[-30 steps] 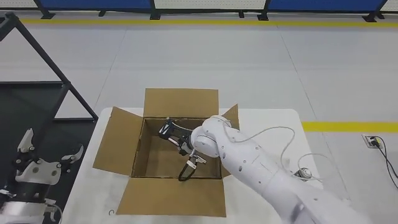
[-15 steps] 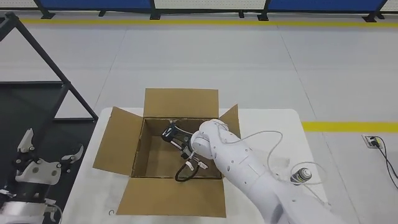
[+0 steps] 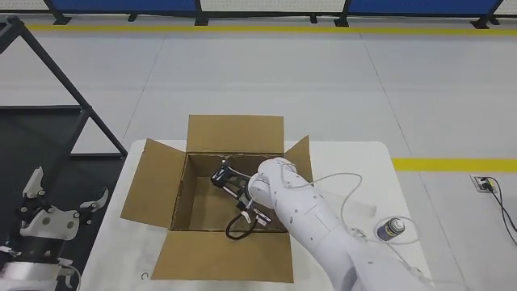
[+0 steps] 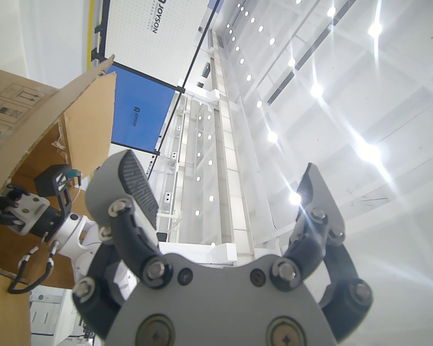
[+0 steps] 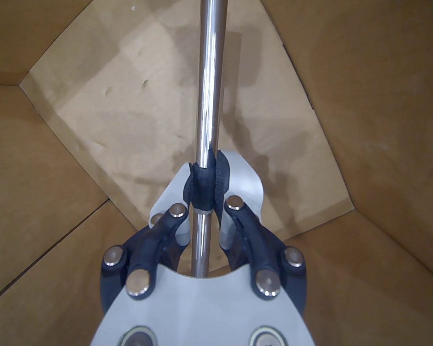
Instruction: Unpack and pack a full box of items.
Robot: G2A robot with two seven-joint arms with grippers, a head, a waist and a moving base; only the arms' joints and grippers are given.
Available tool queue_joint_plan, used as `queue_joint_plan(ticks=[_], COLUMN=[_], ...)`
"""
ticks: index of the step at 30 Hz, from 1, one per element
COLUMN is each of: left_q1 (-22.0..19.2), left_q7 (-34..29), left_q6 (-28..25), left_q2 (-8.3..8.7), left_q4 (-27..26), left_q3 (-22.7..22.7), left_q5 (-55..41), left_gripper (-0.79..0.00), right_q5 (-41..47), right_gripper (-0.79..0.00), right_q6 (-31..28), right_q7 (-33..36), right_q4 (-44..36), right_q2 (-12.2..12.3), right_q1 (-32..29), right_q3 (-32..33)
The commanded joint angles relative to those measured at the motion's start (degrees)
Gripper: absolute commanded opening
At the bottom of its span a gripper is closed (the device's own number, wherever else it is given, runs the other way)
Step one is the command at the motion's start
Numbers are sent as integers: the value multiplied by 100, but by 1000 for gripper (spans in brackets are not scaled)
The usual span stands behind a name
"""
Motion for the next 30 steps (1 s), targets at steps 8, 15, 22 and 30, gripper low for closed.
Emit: queue_joint_plan(ticks=[8,15,22,30], left_q1=[0,0,0,0], left_q7=[0,0,0,0], left_q6=[0,0,0,0], left_q2=[0,0,0,0], left_q4=[0,0,0,0], left_q3=[0,0,0,0], left_q5=[0,0,0,0], left_gripper=[0,0,0,0], right_q5=[-13,-40,-22,-173], right_gripper=[-446,-345,-406,-397], right_q6=[-47,-86,-314,-503], right_q7=[-34,-88,-506,-993], right_q4=[229,275,274,140], right_q2=[-80,-105,-69,31], right_q1=[-15,0,130,241], right_q3=[92,162,282,360])
